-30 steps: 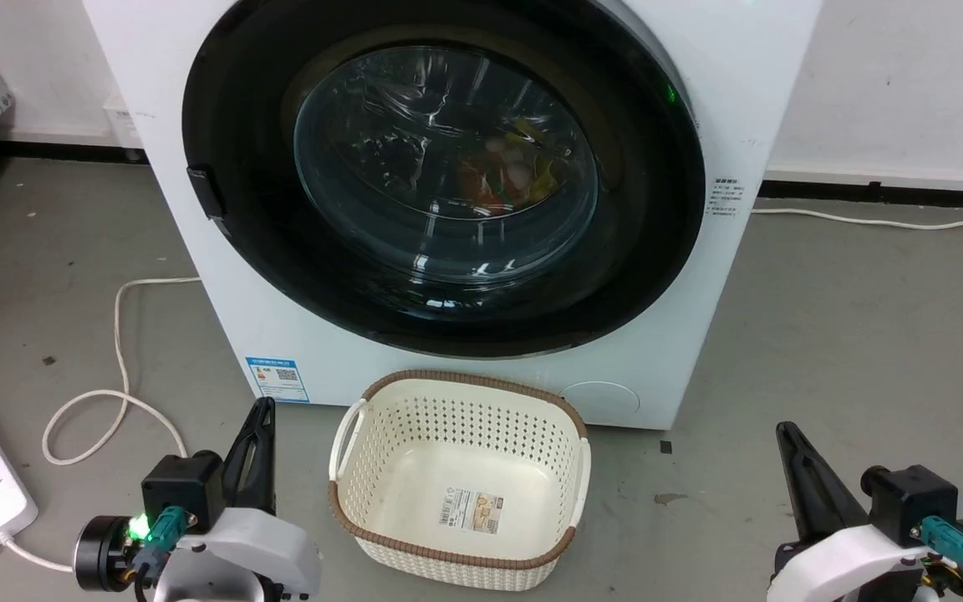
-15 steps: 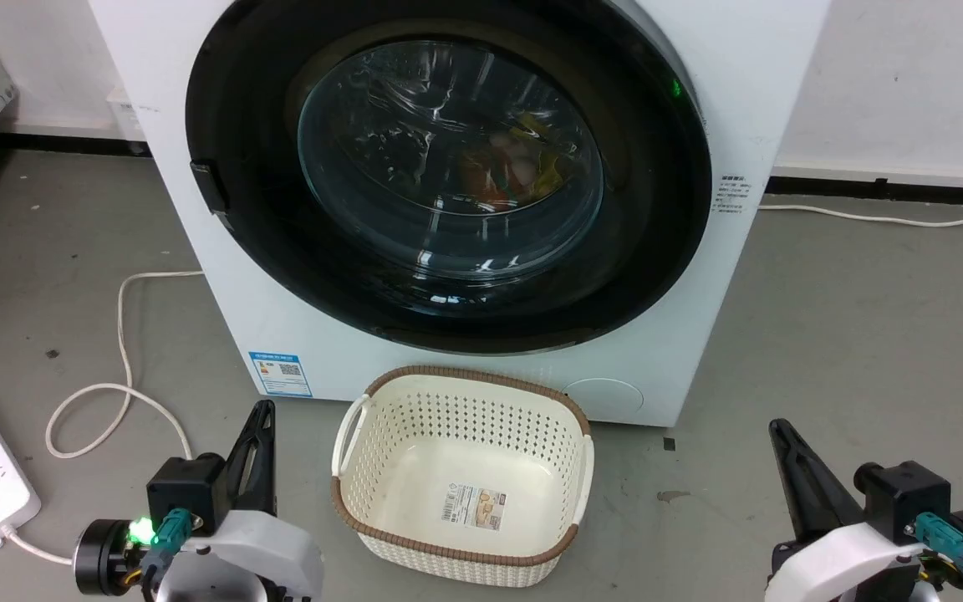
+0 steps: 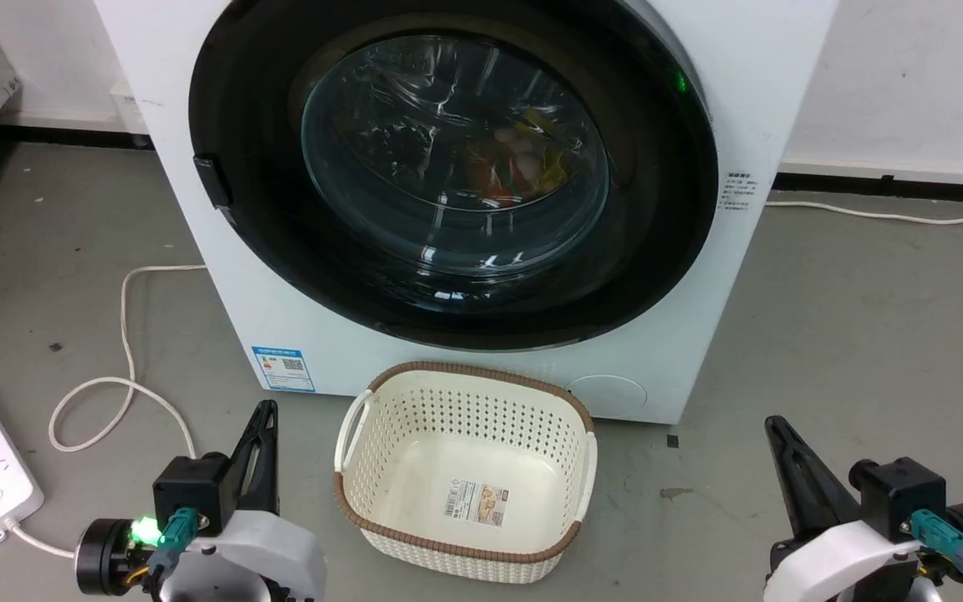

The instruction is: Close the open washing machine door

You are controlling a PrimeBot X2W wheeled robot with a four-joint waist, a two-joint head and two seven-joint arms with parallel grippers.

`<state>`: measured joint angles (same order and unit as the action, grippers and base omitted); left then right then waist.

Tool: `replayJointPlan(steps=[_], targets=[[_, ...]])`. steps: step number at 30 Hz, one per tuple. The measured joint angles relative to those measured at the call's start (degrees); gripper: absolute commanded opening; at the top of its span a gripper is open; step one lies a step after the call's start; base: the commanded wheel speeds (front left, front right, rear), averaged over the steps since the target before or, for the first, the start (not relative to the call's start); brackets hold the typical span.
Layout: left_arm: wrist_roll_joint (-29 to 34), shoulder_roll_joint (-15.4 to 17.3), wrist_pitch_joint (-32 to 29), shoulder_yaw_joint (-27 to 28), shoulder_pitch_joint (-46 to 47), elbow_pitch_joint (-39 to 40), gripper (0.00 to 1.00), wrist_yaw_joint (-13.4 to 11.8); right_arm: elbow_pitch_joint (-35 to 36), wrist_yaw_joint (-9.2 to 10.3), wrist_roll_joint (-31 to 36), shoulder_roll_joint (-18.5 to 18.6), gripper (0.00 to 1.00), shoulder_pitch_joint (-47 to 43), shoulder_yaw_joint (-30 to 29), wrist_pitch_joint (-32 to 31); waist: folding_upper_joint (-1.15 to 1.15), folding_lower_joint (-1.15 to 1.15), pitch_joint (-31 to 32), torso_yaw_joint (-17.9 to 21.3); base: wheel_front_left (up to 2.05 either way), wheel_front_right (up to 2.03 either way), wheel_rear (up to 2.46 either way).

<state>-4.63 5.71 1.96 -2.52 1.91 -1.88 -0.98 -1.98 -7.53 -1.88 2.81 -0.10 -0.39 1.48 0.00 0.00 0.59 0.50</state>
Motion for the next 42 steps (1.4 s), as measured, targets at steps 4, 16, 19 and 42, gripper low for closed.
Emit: replayJointPlan(steps=[4, 16, 19, 42], targets=[[0.98, -0.69, -0.42, 0.48, -0.43, 0.37, 0.00, 0.14, 0.33, 0.00, 0.40, 0.00, 0.00, 0.00, 0.09, -0.41, 0.00, 0.00, -0.12, -0.11, 0.00, 0.00, 0.00], [3.44, -2.08, -1.53, 1.85, -0.83, 1.25, 0.00, 0.65, 1.24, 0.00, 1.20, 0.00, 0.00, 0.01, 0.27, -1.18, 0.00, 0.00, -0.50, -0.42, 0.00, 0.00, 0.00], [4.14, -2.64, -1.89, 2.15, -0.90, 1.48, 0.00, 0.67, 1.54, 0.00, 1.44, 0.00, 0.00, 0.01, 0.34, -1.33, 0.00, 0.00, -0.59, -0.50, 0.00, 0.00, 0.00], [4.48, -2.79, -1.94, 2.37, -1.07, 1.59, 0.00, 0.73, 1.64, 0.00, 1.45, 0.00, 0.00, 0.01, 0.40, -1.45, 0.00, 0.00, -0.59, -0.50, 0.00, 0.00, 0.00]])
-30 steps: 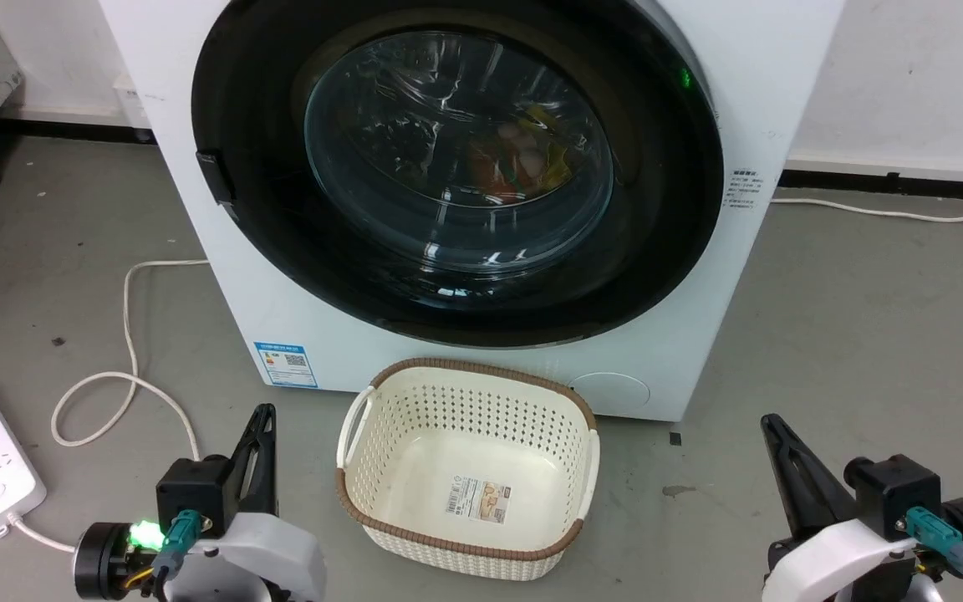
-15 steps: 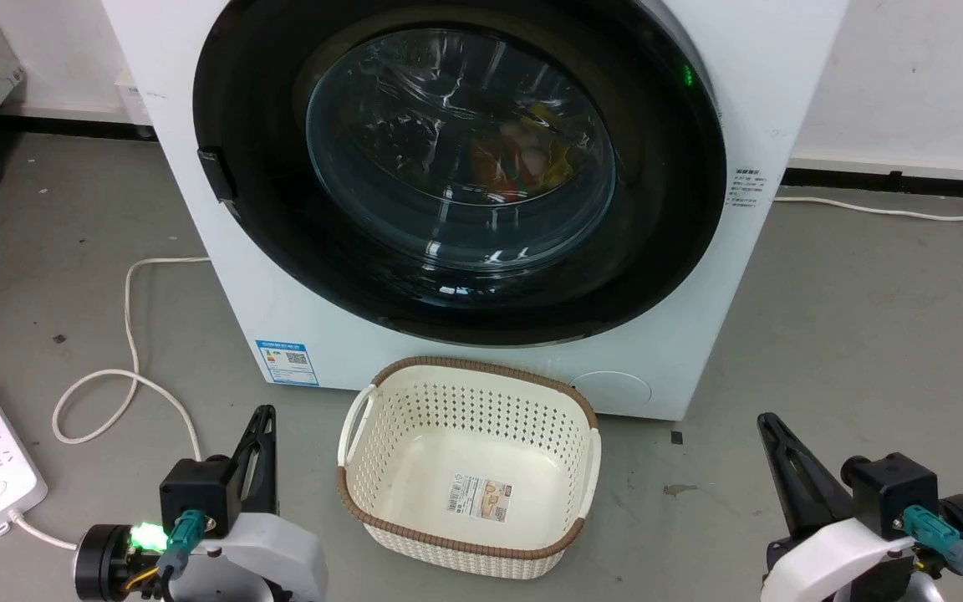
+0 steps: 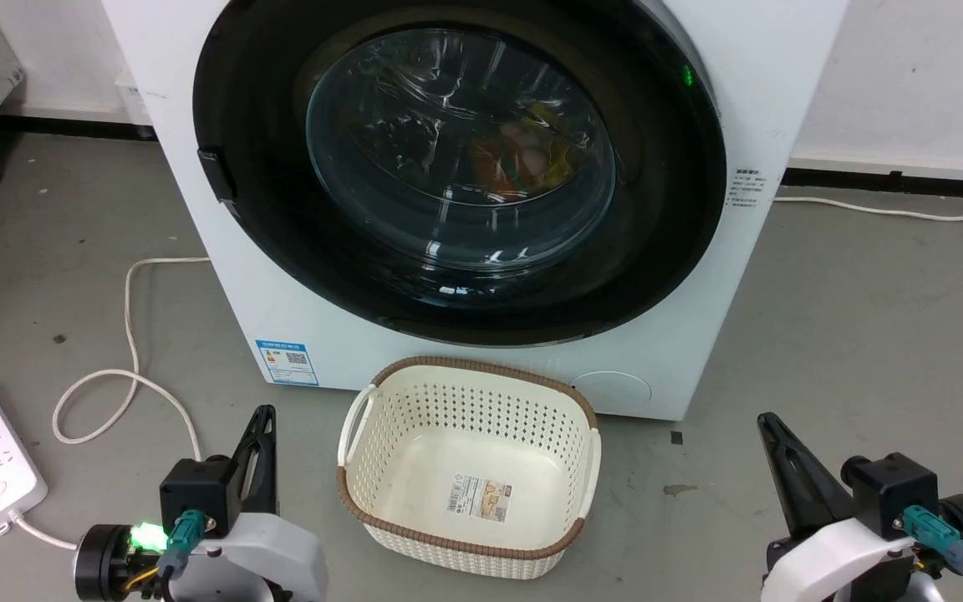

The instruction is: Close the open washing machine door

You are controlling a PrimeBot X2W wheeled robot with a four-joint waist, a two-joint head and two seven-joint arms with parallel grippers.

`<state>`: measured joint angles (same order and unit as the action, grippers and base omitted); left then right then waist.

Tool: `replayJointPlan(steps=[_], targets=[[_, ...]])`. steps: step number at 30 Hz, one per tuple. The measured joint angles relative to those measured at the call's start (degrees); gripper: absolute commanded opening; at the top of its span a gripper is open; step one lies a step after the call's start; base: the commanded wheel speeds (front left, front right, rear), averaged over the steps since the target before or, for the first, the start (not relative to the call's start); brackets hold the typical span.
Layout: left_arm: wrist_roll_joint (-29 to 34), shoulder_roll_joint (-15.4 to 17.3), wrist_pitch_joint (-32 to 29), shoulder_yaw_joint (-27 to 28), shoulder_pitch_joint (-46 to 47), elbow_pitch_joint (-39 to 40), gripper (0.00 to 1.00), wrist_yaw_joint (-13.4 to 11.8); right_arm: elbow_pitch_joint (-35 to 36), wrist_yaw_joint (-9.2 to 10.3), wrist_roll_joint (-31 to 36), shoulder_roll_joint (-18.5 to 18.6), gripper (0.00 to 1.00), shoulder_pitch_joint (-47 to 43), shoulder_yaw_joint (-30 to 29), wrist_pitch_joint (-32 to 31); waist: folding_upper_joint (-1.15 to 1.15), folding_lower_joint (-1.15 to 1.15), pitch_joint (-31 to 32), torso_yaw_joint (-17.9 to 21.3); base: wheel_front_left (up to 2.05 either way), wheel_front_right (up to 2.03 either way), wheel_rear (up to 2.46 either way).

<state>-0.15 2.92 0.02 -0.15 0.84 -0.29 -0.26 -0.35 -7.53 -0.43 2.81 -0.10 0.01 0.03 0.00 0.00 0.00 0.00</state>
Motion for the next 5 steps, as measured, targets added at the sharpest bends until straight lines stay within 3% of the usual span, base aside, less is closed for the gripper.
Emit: replayJointPlan(steps=[5], targets=[[0.00, 0.00, 0.00, 0.00, 0.00, 0.00, 0.00, 0.00, 0.00, 0.00, 0.00, 0.00, 0.00, 0.00, -0.02, 0.00, 0.00, 0.00, 0.00, 0.00, 0.00, 0.00, 0.00]])
